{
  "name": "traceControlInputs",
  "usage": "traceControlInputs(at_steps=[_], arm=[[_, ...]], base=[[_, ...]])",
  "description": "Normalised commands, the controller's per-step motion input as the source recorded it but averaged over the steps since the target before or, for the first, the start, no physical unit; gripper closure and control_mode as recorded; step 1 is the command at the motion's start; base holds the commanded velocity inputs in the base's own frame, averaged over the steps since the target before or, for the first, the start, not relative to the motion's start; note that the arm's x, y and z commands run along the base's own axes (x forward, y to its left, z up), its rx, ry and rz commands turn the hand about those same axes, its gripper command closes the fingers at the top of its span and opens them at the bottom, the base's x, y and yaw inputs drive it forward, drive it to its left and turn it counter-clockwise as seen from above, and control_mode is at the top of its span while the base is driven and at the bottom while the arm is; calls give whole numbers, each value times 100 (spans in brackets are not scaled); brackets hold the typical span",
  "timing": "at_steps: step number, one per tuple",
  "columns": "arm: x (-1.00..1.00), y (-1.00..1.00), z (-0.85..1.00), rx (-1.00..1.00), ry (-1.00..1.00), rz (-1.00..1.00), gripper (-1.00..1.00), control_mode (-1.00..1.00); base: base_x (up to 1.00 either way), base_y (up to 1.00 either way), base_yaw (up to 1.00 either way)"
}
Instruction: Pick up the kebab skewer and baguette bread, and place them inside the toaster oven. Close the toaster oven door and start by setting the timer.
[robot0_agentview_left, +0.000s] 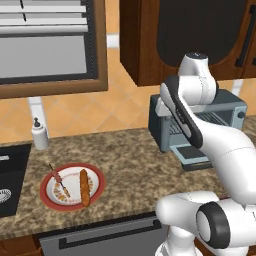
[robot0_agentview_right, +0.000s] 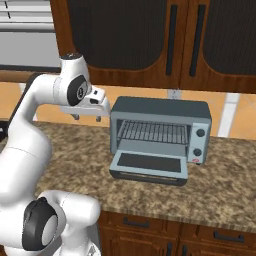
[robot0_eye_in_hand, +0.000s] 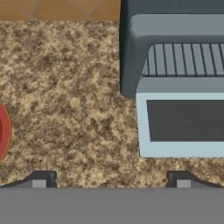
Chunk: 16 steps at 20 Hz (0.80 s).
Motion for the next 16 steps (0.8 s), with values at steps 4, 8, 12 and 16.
traceControlInputs(at_steps=[4, 8, 12, 16], arm=[[0, 0, 0, 0, 0, 0, -100, 100], [-7, -43, 0, 1, -1, 0, -100, -100], [-21, -100, -2, 8, -1, 0, -100, -100], [-2, -100, -14, 6, -3, 0, -100, -100]], base=[[0, 0, 4], [0, 0, 0], [0, 0, 0], [0, 0, 0]])
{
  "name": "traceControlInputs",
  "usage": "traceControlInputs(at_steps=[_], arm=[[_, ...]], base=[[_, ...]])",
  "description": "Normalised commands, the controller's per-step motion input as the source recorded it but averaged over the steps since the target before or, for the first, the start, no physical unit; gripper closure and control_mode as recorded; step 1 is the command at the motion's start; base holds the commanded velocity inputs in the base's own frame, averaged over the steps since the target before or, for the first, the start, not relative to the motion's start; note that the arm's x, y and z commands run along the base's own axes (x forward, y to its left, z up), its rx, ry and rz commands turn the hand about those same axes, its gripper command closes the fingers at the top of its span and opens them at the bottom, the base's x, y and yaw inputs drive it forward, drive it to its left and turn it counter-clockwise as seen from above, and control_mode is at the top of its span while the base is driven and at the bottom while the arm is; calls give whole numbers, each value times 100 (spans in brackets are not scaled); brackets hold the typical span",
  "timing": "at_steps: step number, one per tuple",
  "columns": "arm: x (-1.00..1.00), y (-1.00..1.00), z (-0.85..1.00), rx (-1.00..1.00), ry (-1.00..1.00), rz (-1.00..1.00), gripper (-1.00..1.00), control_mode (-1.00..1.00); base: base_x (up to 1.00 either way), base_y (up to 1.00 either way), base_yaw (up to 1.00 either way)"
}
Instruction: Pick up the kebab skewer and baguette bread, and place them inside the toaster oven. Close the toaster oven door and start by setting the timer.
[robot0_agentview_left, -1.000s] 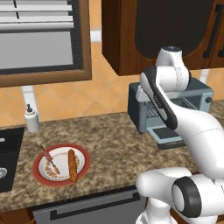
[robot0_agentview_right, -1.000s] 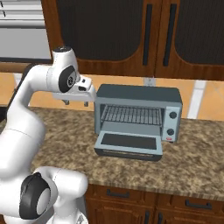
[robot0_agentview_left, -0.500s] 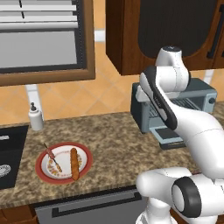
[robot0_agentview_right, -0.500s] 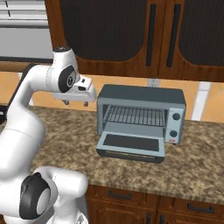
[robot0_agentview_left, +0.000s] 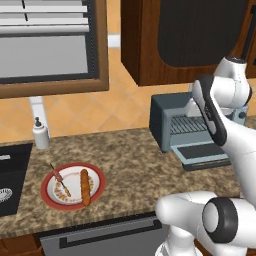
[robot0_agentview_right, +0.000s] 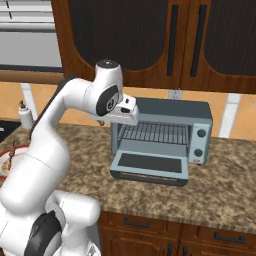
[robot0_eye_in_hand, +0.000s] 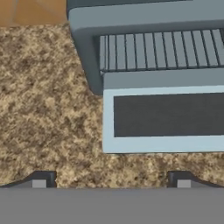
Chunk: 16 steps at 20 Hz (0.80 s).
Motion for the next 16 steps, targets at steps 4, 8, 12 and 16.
traceControlInputs(at_steps=[4, 8, 12, 16], arm=[[9, -84, -42, 1, -17, 2, -100, -100], [24, -68, -45, 6, -33, 5, -100, -100], [44, -57, -32, 10, -34, 4, -100, -100], [54, -34, -37, 8, -26, 4, -100, -100]], base=[[0, 0, 0], [0, 0, 0], [0, 0, 0], [0, 0, 0]])
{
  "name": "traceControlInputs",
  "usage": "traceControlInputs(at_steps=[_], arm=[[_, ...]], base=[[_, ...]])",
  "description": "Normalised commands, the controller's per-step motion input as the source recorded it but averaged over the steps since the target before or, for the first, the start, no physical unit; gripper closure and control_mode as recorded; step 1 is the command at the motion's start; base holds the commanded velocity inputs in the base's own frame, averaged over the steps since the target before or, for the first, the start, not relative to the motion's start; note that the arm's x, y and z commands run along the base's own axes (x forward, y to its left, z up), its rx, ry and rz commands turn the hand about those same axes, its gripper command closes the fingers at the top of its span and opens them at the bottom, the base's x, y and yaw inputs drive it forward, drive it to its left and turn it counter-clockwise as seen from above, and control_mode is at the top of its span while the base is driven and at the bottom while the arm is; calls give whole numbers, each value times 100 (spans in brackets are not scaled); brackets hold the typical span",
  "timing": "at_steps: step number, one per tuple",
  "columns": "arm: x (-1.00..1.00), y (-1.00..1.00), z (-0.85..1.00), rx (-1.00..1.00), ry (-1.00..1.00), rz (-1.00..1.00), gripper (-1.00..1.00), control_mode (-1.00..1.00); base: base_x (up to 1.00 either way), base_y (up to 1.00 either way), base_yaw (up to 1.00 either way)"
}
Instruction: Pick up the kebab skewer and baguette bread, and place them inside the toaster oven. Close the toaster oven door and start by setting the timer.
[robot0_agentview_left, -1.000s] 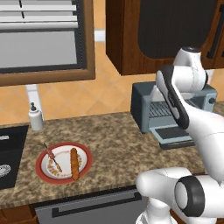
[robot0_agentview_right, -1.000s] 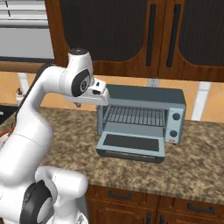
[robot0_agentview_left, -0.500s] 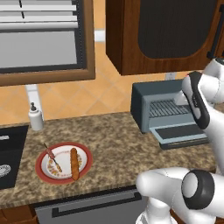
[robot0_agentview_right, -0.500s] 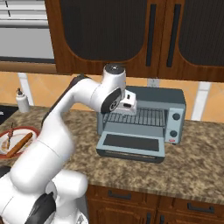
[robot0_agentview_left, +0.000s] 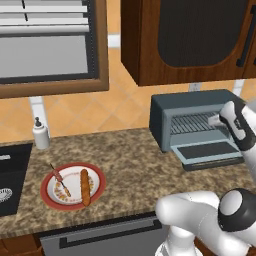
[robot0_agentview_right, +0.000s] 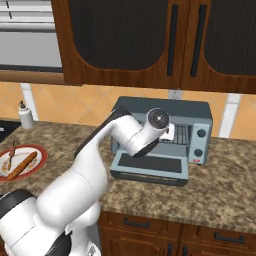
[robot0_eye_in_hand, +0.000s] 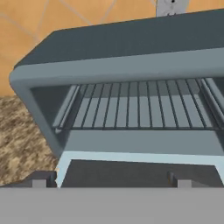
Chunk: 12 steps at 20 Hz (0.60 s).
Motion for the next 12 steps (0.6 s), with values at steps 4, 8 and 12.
traceControlInputs(at_steps=[4, 8, 12], arm=[[26, -42, -54, 0, -14, 0, -100, -100], [10, -25, -28, 0, -7, 0, -100, -100], [28, -12, -7, 0, -3, 0, -100, -100]], base=[[0, 0, 0], [0, 0, 0], [0, 0, 0]])
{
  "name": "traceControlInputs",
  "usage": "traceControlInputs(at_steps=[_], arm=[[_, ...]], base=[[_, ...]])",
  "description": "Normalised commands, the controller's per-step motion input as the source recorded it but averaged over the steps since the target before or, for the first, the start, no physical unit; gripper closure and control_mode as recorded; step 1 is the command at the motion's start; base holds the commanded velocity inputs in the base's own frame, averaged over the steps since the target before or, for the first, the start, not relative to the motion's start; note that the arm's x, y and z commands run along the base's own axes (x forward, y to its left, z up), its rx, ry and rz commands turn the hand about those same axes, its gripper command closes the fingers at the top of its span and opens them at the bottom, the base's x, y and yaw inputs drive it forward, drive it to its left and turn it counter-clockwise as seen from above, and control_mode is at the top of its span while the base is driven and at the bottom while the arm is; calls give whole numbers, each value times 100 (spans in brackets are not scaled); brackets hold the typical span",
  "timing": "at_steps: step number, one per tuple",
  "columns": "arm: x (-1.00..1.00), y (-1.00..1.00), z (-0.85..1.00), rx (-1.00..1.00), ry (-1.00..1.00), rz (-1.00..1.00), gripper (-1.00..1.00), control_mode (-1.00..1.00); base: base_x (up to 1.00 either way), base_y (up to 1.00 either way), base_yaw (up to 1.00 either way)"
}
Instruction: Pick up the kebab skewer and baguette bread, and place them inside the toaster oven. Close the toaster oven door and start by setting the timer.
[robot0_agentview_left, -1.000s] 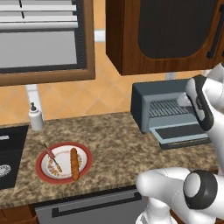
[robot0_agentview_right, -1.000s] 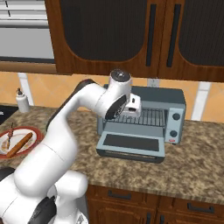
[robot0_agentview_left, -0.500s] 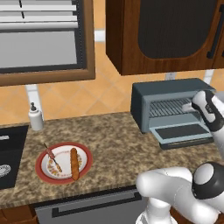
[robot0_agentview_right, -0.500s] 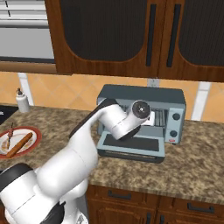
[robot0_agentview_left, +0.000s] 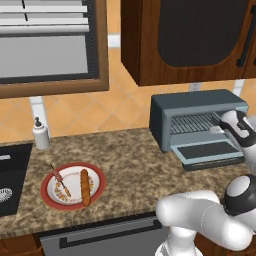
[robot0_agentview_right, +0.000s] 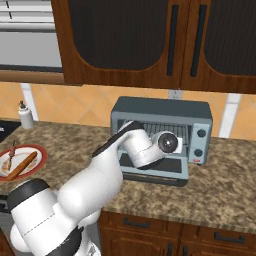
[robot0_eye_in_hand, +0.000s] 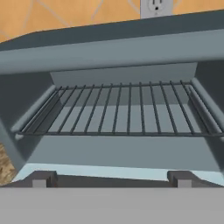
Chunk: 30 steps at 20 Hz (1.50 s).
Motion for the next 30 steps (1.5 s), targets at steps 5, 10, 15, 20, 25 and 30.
traceControlInputs(at_steps=[5, 10, 15, 20, 25, 30], arm=[[31, -3, 0, 0, -2, 0, -100, -100], [25, 0, -11, -2, -7, 0, -100, -100], [9, 9, -11, -7, -6, 0, -100, -100], [19, 11, 0, -1, 0, 0, -100, -100], [37, -6, 0, 1, 0, -8, -100, -100], [38, -17, -2, 0, -1, -14, -100, -100]], base=[[0, 0, 0], [0, 0, 0], [0, 0, 0], [0, 0, 0], [0, 0, 0], [0, 0, 0]])
